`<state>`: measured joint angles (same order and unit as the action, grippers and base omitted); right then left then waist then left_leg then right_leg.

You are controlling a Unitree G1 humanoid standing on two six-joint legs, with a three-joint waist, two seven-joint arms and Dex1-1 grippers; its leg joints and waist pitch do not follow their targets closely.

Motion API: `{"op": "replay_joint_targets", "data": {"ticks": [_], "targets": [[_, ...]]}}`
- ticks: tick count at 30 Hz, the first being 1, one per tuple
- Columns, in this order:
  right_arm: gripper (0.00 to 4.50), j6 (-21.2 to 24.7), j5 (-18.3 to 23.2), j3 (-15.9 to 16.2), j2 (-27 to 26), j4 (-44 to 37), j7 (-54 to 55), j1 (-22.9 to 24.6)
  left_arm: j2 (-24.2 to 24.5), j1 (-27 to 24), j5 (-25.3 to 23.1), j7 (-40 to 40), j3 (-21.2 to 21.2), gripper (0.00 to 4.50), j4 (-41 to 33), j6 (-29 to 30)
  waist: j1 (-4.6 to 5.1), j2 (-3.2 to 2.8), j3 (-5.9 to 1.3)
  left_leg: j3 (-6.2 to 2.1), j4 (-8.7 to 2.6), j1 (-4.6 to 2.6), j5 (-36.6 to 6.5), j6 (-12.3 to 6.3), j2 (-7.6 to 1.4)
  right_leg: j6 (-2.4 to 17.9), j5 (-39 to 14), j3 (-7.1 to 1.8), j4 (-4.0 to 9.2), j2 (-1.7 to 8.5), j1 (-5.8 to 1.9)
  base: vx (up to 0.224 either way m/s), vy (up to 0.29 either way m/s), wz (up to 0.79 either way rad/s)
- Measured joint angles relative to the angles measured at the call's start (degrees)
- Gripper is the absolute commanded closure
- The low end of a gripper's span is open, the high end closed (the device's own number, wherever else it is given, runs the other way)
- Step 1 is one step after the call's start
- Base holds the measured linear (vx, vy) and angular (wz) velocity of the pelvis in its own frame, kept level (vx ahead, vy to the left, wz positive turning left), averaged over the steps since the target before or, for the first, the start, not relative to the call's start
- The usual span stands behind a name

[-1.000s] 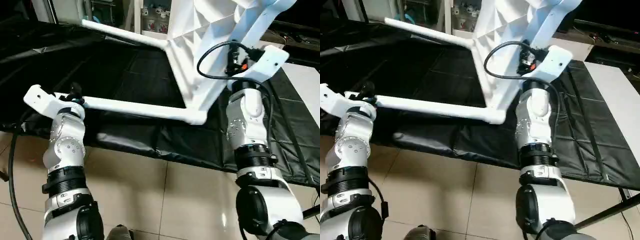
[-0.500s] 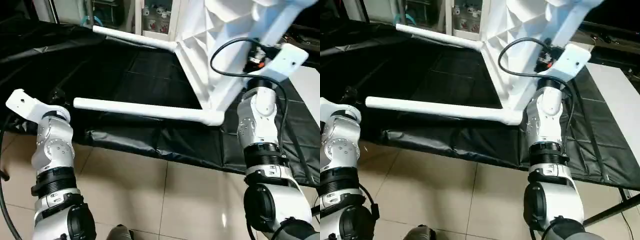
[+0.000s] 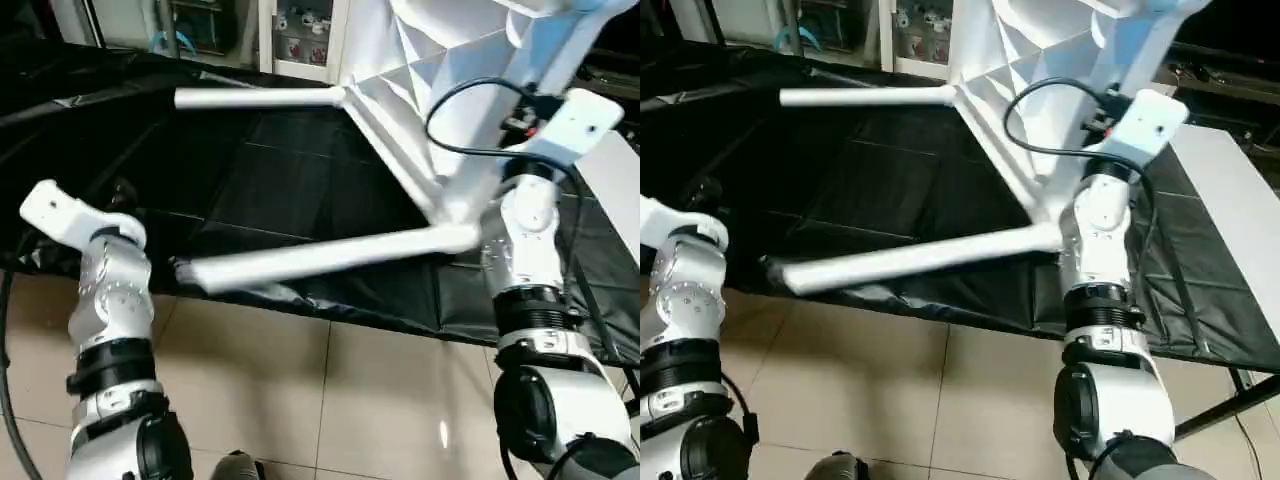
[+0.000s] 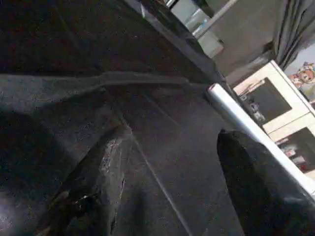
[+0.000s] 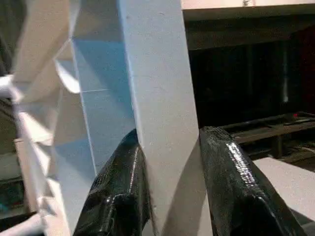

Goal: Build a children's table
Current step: Flip table

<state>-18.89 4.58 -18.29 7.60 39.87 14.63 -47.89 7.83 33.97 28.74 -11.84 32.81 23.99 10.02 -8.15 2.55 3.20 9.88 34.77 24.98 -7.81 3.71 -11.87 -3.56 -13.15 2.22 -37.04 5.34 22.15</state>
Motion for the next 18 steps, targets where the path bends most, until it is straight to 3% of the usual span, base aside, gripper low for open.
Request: {"op": "replay_joint_targets", "data": {"ticks": [4,8,11,14,18], "targets": [[3.30,0.17,-0.87,0.45,-0.19,1.38,1.37,0.00,0.75,-1.90,-0.21,6.65,-4.93,1.40,-2.81,3.40,0.06,0.19,0.04,0.06,0.00,-0.01,0.00,-0.02,-0.02,0.09,0.01,-0.04,-0.02,0.00,0.06,0.000,0.000,0.00],[3.34,0.98,-0.91,0.79,-0.58,1.83,1.68,-0.25,2.75,-6.72,2.60,21.06,-16.80,1.40,-12.40,13.44,0.28,0.50,-0.02,0.18,0.02,-0.03,-0.01,-0.05,-0.06,0.15,0.04,-0.14,-0.07,0.00,0.16,0.000,0.000,0.00],[3.34,2.56,-0.68,0.92,-1.23,2.11,1.01,-1.26,4.47,-10.23,4.86,29.33,-25.19,1.40,-18.89,18.91,0.96,0.56,-0.04,0.26,0.04,-0.05,0.00,-0.04,-0.06,0.24,0.11,-0.14,-0.10,-0.03,0.19,0.000,0.000,0.00],[3.34,3.91,-0.69,2.06,-1.31,2.24,-0.27,-1.55,5.91,-11.29,4.13,32.94,-29.10,1.40,-20.10,20.37,1.88,0.66,-0.06,0.25,0.00,-0.12,0.02,0.00,-0.08,0.30,0.22,-0.12,-0.12,-0.09,0.18,0.000,0.000,0.00],[2.75,5.41,-0.54,2.53,-1.31,2.80,-0.91,-1.86,11.17,-12.85,3.64,40.02,-34.10,1.40,-25.79,23.59,2.38,0.94,-0.22,0.23,0.00,-0.34,0.03,0.02,-0.08,0.33,0.27,-0.13,-0.10,-0.07,0.06,0.000,0.000,0.00]]}}
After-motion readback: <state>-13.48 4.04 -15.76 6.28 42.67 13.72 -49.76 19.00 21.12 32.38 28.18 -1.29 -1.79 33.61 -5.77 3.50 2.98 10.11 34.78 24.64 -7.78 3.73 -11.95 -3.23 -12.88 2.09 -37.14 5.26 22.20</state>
